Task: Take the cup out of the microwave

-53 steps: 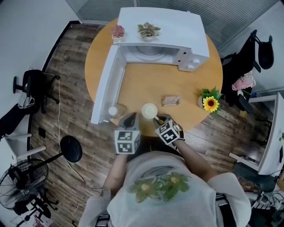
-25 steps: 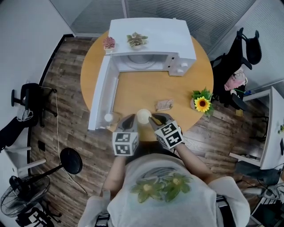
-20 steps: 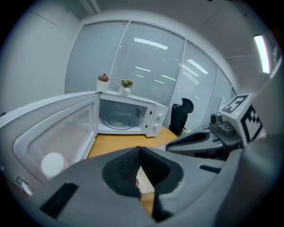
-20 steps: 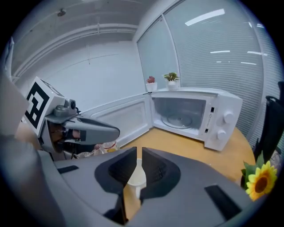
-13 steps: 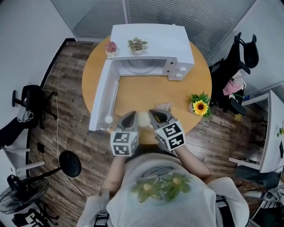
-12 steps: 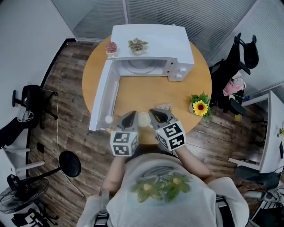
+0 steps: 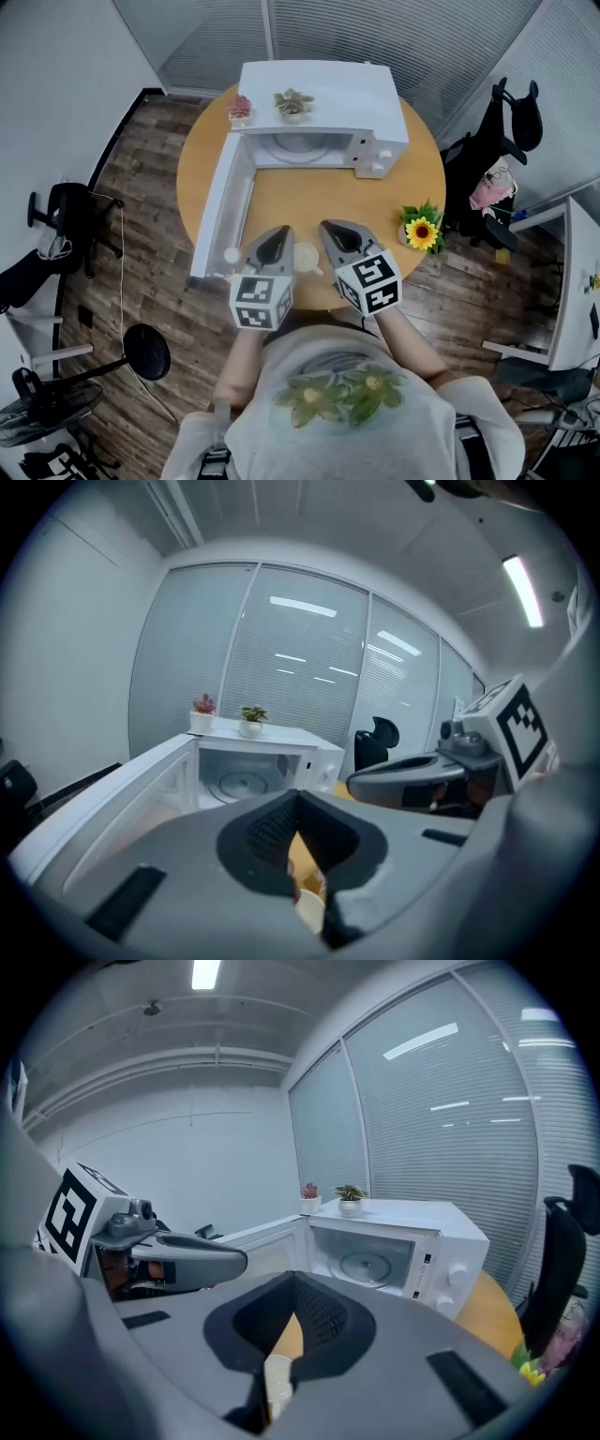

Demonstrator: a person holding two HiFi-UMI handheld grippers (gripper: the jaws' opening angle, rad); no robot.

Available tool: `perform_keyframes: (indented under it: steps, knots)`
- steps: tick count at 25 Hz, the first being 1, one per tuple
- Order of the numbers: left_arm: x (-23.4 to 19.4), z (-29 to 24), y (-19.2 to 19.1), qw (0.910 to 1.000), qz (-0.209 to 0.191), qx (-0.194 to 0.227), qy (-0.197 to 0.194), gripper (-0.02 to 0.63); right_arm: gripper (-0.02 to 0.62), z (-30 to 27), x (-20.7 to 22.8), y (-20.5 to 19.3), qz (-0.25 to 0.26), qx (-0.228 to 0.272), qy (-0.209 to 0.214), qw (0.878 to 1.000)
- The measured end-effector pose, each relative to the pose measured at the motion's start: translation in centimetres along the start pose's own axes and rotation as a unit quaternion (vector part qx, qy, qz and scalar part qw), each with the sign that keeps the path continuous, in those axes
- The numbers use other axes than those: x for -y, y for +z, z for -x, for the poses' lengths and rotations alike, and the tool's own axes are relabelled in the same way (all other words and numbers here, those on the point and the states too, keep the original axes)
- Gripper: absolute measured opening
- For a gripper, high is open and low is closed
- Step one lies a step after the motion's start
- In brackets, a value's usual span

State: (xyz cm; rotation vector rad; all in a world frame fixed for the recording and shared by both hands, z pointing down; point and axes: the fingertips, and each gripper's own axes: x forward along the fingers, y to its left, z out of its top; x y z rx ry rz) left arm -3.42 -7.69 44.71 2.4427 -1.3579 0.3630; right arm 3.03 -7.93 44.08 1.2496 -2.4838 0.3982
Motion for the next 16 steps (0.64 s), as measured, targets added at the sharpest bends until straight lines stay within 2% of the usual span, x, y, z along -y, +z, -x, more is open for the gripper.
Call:
perform_keyframes:
  steps: [6,16]
  knots:
    - [0.5,0.1,1.2,0.9999,-0.006,0.012,-0.008,0.003,0.017,0.4,-0.1,0.1,-0.005,-0.003,-0.001,1.000]
    - [0.3,0.2,-0.1,0.9999,-0.006,-0.002,-0.010,0.003,0.017,0.5,0.7,-1.4,-0.016,-0.022,-0.011,1.000]
